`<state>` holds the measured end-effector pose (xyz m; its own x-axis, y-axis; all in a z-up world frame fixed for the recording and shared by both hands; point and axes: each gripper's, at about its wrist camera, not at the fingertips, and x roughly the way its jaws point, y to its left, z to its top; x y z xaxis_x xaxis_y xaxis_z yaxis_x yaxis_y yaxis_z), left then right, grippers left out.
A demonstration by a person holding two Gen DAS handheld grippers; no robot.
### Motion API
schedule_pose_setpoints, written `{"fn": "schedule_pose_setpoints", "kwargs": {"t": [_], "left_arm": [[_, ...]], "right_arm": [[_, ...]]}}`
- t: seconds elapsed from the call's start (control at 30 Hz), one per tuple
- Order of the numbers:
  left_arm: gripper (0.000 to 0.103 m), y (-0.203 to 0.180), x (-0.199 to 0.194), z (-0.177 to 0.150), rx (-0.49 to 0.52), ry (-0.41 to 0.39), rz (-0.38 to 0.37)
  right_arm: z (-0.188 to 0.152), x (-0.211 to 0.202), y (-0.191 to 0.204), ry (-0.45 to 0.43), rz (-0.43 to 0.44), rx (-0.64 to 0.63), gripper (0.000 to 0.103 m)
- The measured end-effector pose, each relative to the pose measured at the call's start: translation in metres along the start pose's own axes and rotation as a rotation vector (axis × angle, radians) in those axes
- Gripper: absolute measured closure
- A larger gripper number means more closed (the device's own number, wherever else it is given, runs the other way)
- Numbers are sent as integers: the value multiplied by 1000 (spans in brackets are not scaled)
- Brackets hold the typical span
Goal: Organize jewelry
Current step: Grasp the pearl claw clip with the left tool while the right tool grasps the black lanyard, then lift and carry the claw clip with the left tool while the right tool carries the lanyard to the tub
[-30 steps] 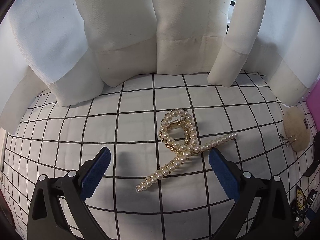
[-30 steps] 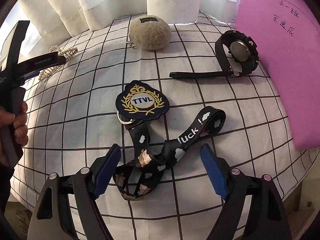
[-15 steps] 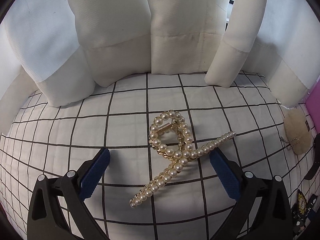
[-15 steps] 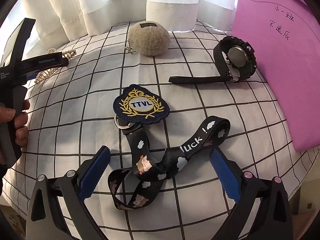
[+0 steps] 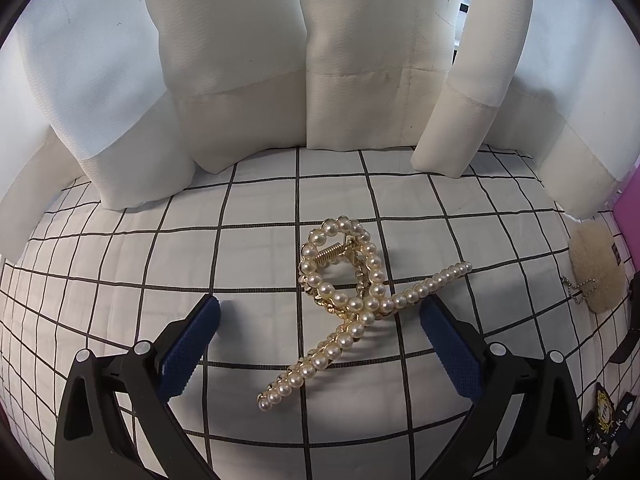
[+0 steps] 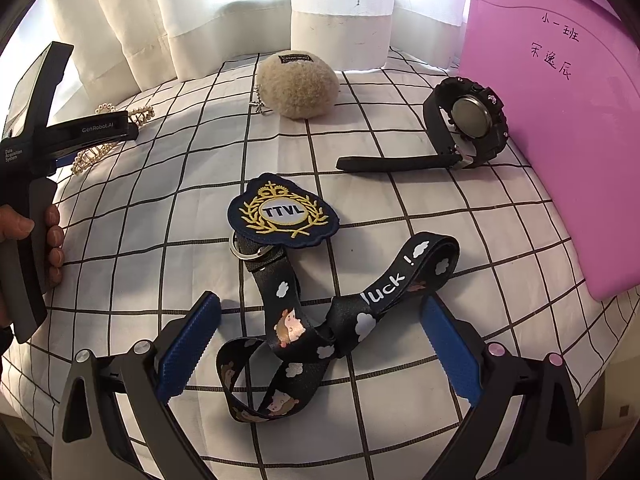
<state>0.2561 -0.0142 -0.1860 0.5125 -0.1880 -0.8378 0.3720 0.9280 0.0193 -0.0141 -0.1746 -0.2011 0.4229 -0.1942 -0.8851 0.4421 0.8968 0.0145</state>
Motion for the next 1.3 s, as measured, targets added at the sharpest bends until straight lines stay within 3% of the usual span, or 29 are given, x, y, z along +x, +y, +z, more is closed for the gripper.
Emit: {"fn": "schedule_pose_setpoints", "kwargs": {"t": [0.27, 0.33, 0.47, 0.53, 0.67, 0.7, 0.73, 0.9, 1.3], "left_arm": [[9, -5, -2, -1, 6, 27, -1], [16, -9, -4, 3, 22, 25, -14], [43, -24, -14, 3, 68, 14, -39], [51, -30, -15, 2, 79, 15, -42], [79, -40, -20, -1, 113, 20, -60], [85, -43, -21, -2, 130, 24, -64], [86, -47, -22, -3, 144, 25, -56], [95, -50, -26, -10, 149, 35, -60], [95, -40, -65, -27, 123, 27, -70]], "right_arm": [[4, 2, 3, 21, 18, -17, 10], [3, 1, 4, 25, 28, -27, 10], [0, -2, 6, 21, 37, -39, 17], [0, -5, 7, 12, 42, -50, 31], [0, -11, 7, 7, 55, -67, 58], [0, -11, 7, 6, 58, -74, 70], [0, -12, 7, 7, 63, -77, 79], [0, -16, 6, 15, 97, -79, 81], [-2, -45, 2, -23, 142, -88, 81]]}}
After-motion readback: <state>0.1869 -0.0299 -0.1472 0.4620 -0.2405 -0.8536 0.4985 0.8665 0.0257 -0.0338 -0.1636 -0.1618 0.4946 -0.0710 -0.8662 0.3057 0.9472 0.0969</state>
